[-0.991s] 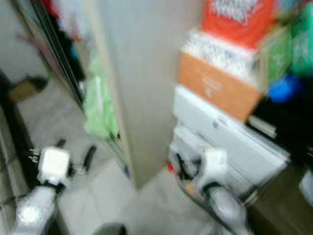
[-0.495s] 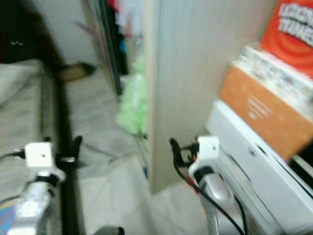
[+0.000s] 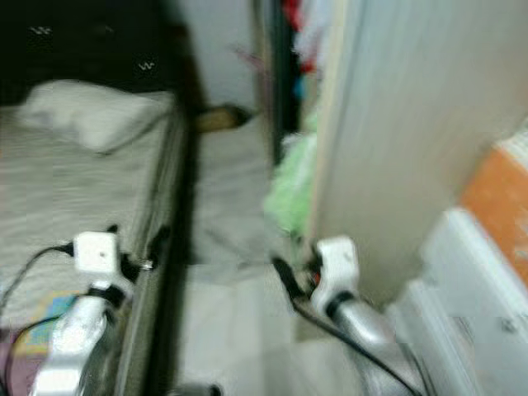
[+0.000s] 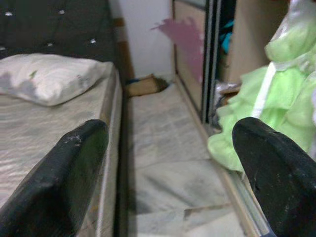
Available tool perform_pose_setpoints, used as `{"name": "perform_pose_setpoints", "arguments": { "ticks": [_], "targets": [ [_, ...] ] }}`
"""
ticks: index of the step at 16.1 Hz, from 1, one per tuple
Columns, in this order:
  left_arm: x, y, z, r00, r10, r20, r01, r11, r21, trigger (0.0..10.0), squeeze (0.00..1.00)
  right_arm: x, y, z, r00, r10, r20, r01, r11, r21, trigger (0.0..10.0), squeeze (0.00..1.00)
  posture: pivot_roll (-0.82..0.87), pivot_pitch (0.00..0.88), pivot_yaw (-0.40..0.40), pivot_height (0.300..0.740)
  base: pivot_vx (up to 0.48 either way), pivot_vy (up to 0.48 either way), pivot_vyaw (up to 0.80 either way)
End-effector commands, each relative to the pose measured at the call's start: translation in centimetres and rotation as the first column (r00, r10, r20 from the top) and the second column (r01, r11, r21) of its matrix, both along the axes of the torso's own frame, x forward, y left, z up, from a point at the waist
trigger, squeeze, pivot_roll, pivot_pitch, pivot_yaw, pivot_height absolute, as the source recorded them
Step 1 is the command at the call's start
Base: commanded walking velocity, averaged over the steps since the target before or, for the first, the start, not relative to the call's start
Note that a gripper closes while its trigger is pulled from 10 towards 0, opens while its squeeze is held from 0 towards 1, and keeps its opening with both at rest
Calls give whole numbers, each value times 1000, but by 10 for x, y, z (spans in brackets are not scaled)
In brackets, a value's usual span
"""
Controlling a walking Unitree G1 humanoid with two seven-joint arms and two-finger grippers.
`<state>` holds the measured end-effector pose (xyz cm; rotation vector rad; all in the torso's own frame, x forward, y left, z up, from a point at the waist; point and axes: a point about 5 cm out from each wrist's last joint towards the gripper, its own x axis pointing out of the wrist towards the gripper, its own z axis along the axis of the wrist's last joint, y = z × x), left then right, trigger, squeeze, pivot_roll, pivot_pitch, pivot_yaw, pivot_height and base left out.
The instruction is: Clean up the room
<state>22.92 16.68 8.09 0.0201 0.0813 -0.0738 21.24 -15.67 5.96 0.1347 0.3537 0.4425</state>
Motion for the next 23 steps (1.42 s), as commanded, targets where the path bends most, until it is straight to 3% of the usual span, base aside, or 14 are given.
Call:
{"name": "perform_pose_setpoints", "arguments": {
  "ticks": [1,3,4,7,9,10,13,23],
  "targets": [
    [2,6,2,1000,19,4,-19,1000,23,10000,0,-1,13,8,993,120,14,-121,991,54,10000,0,-61,0,12,740,0,0,800],
    [5,6,4,1000,23,10,-23,1000,19,10000,0,-8,12,7,974,225,-24,-222,972,75,10000,0,-65,6,10,740,0,0,800],
    [5,5,5,1000,23,14,-23,999,23,10000,0,-4,9,8,973,230,-11,-229,973,34,10000,0,-65,12,12,740,0,0,800],
    [1,2,-5,999,27,-27,-27,1000,-5,10000,0,7,16,15,980,195,37,-197,979,58,10000,0,-85,15,34,740,0,0,800],
    [4,-8,-11,999,-14,-46,13,1000,-10,10000,0,18,18,21,989,109,105,-113,993,32,10000,0,-85,14,35,740,0,0,800],
    [8,-8,-5,1000,-4,-17,4,1000,13,10000,0,26,17,30,984,36,177,-41,999,27,10000,0,-81,10,38,740,0,0,800],
    [13,1,3,997,77,28,-79,994,81,10000,0,38,4,39,967,-110,231,111,994,8,10000,0,-61,9,24,740,0,0,800],
    [25,-5,13,994,56,89,-66,991,115,10000,0,49,16,41,953,-98,288,106,994,-10,10000,0,-42,17,12,740,0,0,800]
  ]
}}
